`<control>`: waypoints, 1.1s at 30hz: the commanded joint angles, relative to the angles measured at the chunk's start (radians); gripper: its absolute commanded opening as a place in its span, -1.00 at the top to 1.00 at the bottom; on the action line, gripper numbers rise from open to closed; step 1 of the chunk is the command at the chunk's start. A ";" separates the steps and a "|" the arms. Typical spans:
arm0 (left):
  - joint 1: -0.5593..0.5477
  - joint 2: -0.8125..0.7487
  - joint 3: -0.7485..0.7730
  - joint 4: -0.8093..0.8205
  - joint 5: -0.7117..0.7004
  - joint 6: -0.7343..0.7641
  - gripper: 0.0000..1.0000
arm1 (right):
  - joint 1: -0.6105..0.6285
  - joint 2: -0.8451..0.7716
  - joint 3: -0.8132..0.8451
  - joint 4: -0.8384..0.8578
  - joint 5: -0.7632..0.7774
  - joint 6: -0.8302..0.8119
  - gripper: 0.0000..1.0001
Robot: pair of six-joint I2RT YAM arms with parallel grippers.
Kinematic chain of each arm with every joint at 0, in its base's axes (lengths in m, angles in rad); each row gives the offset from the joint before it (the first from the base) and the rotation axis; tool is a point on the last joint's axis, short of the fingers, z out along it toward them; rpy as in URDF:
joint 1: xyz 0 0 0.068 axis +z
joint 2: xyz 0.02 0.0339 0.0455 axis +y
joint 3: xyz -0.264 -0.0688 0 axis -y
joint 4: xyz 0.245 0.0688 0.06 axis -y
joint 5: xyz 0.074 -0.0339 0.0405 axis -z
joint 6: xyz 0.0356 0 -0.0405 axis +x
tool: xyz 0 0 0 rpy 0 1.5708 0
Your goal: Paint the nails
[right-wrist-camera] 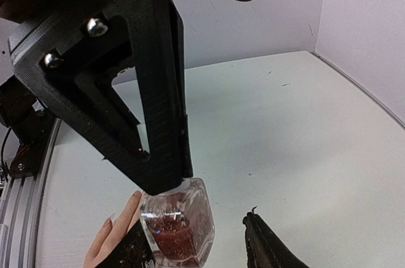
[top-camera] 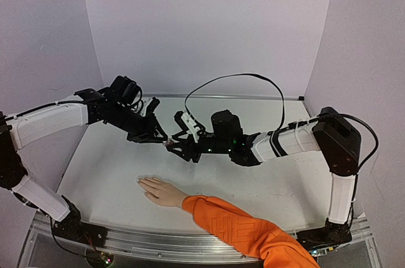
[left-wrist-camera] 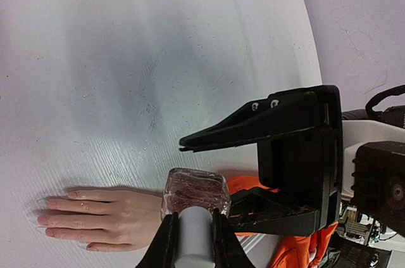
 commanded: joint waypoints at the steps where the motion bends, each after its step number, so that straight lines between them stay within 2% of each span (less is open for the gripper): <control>1: -0.004 -0.038 0.008 0.043 0.011 -0.012 0.93 | 0.019 0.031 0.070 0.060 -0.032 -0.011 0.07; 4: -0.005 -0.031 0.008 0.043 0.015 -0.010 0.93 | 0.025 0.041 0.080 0.062 -0.032 -0.011 0.18; 13: -0.006 -0.022 0.015 0.042 0.017 -0.004 0.93 | 0.027 0.050 0.096 0.073 -0.031 0.008 0.79; 14: -0.006 -0.021 0.017 0.043 0.018 -0.005 0.90 | 0.027 0.048 0.095 0.076 -0.032 0.015 0.94; 15: -0.006 -0.021 0.018 0.043 0.021 -0.002 0.81 | 0.028 0.046 0.097 0.079 -0.031 0.024 1.00; 16: -0.006 -0.023 0.019 0.043 0.025 0.004 0.64 | 0.028 0.042 0.096 0.081 -0.028 0.033 1.00; 19: -0.006 -0.060 0.018 0.047 0.008 0.032 -0.12 | 0.028 0.008 0.072 0.098 -0.034 0.090 1.00; 23: -0.006 -0.181 -0.044 0.162 -0.007 0.060 -0.92 | 0.013 -0.096 -0.013 0.127 -0.121 0.150 1.00; 24: -0.006 -0.218 -0.076 0.232 0.017 0.066 -0.98 | 0.006 -0.127 -0.032 0.129 -0.153 0.163 1.00; 28: -0.014 -0.309 -0.206 0.561 0.198 0.046 -0.99 | -0.043 -0.232 -0.076 0.146 -0.352 0.302 1.00; 30: -0.038 -0.307 -0.216 0.668 0.257 0.052 -0.99 | -0.060 -0.272 -0.087 0.179 -0.455 0.384 1.00; 33: -0.109 -0.260 -0.171 0.721 0.323 0.109 -0.92 | -0.063 -0.315 -0.097 0.224 -0.543 0.467 1.00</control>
